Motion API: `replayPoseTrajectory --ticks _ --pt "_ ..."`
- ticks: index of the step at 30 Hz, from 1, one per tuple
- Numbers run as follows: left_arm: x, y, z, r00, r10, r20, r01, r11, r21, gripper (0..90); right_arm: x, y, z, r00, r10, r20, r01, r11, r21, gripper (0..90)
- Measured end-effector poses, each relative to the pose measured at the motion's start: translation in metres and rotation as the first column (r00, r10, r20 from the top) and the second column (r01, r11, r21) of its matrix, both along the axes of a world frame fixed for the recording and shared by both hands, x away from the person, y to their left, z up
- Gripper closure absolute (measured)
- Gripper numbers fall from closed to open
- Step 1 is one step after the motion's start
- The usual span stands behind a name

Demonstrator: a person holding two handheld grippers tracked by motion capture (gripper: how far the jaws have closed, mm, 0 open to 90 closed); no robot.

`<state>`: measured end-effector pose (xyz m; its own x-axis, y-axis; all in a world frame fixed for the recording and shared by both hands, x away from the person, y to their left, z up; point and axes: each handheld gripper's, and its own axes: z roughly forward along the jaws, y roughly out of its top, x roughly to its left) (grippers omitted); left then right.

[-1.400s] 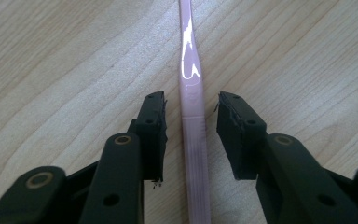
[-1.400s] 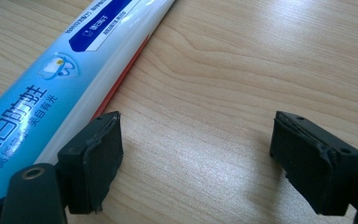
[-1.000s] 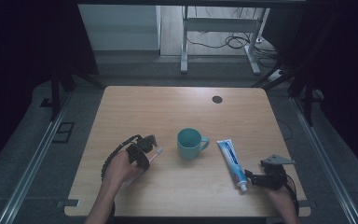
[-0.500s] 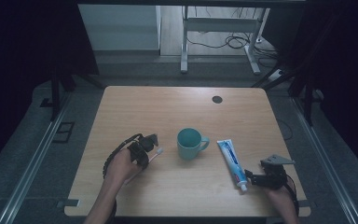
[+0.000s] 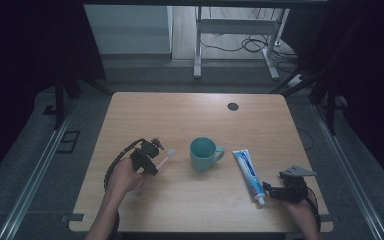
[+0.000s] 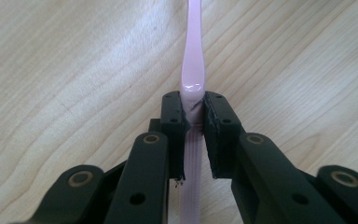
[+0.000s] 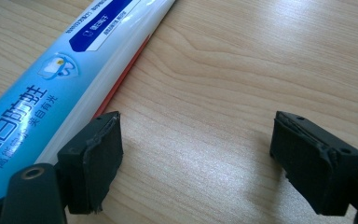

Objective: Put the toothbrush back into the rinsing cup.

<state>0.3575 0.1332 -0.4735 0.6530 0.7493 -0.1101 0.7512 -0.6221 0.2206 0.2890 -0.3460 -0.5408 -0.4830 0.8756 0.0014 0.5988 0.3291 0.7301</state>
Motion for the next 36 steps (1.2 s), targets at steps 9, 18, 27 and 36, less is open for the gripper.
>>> replayPoseTrajectory --ticks 9,18,27,36 --pt "-0.002 0.006 0.019 0.9964 0.004 0.085 0.006 0.9939 -0.11 79.0 0.0 0.0 0.0 1.0 0.0 0.0 0.0 1.0 0.0 16.8" --pt "-0.005 0.004 0.039 0.9822 0.001 0.188 0.035 0.9813 -0.189 79.0 0.0 0.0 0.0 1.0 -0.001 -0.001 0.001 1.0 0.001 16.8" --pt "-0.008 0.004 0.055 0.962 0.021 0.272 0.057 0.9589 -0.278 79.0 0.0 0.0 0.0 1.0 0.0 0.001 0.0 1.0 0.0 16.8" --pt "-0.008 0.0 0.068 0.9365 0.04 0.348 0.091 0.9319 -0.351 79.0 0.0 0.0 0.0 1.0 -0.001 -0.001 0.001 1.0 0.001 16.8"
